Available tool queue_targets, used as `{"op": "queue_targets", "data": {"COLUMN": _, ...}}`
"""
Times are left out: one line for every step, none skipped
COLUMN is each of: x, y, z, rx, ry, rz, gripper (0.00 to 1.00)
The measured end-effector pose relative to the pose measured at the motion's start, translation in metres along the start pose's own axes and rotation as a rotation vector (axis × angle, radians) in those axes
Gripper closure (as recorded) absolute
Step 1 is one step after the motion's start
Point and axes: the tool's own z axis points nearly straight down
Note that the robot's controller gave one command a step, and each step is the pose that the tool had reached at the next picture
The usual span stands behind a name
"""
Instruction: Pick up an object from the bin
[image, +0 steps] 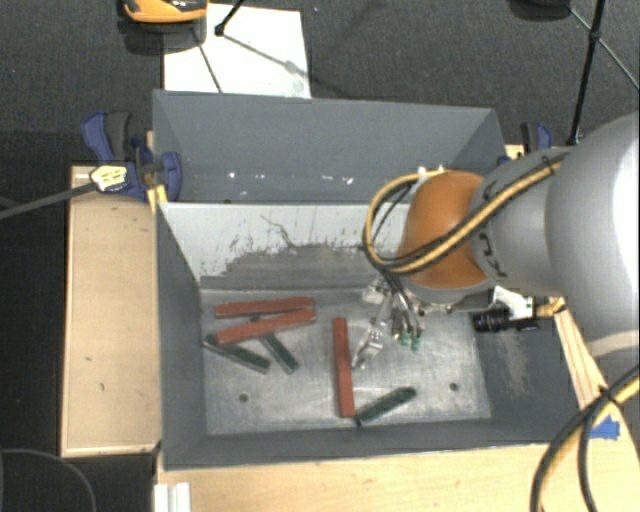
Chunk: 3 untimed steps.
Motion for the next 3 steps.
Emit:
{"op": "queue_targets", "data": {"x": 0.001, "y": 0.015, "z": -0.001, "rx": 0.005, "ry": 0.005, "rz": -0.100, "gripper": 0.00}}
{"op": "queue_targets", "data": {"x": 0.012, "y": 0.077, "z": -0.008, "rx": 0.000, "ry": 0.008, "rz": -0.434, "gripper": 1.00}}
{"op": "queue_targets", "data": {"x": 0.012, "y": 0.077, "z": -0.008, "rx": 0.000, "ry": 0.008, "rz": -0.435, "gripper": 1.00}}
